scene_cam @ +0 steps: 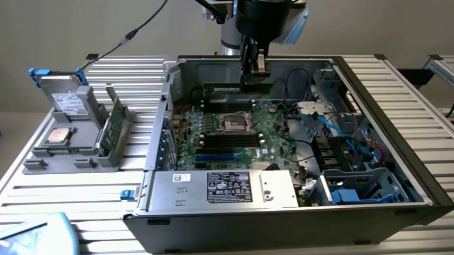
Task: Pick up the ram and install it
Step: 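Insert the ram into the slot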
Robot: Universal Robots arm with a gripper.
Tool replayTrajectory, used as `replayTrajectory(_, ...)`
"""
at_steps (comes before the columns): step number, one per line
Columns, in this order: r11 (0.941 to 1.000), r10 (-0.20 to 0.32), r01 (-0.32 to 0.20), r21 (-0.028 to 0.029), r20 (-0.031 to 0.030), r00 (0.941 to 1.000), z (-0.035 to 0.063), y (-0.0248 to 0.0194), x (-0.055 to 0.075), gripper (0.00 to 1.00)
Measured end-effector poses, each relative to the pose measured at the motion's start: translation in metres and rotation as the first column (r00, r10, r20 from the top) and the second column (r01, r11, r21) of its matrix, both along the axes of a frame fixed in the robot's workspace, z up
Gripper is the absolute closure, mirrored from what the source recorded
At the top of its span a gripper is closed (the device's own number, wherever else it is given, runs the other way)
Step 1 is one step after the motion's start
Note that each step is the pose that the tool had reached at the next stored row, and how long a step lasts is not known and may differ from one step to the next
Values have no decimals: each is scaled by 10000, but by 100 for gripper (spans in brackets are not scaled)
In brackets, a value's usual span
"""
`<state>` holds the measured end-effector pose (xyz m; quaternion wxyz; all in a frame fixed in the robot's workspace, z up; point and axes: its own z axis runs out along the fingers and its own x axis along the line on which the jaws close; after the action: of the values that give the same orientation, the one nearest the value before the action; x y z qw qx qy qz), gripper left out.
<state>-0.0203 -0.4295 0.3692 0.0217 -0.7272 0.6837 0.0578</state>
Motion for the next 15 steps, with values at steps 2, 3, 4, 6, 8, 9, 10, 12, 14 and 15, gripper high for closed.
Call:
replayTrajectory(2, 10000, 0, 0, -1, 0, 10000, -2, 0, 0, 86)
replayTrajectory(3, 10000, 0, 0, 1, 0, 10000, -15, 1, 0, 86)
replayTrajectory(4, 10000, 1, -1, 0, 0, 10000, -33, 3, 1, 86)
replayTrajectory(6, 10000, 0, 0, 0, 1, 10000, -69, 9, -2, 86)
replayTrajectory(8, 10000, 1, -1, -1, 0, 10000, -106, 14, -4, 86)
replayTrajectory(9, 10000, 1, -1, -1, 0, 10000, -123, 16, -5, 86)
replayTrajectory(10, 10000, 0, 0, -1, 0, 10000, -142, 19, -6, 86)
replayTrajectory(12, 10000, 1, -1, 0, 1, 10000, -178, 23, -6, 86)
replayTrajectory(14, 10000, 1, -1, -1, 0, 10000, -213, 26, -6, 86)
replayTrajectory(15, 10000, 1, -1, -1, 0, 10000, -232, 28, -6, 86)
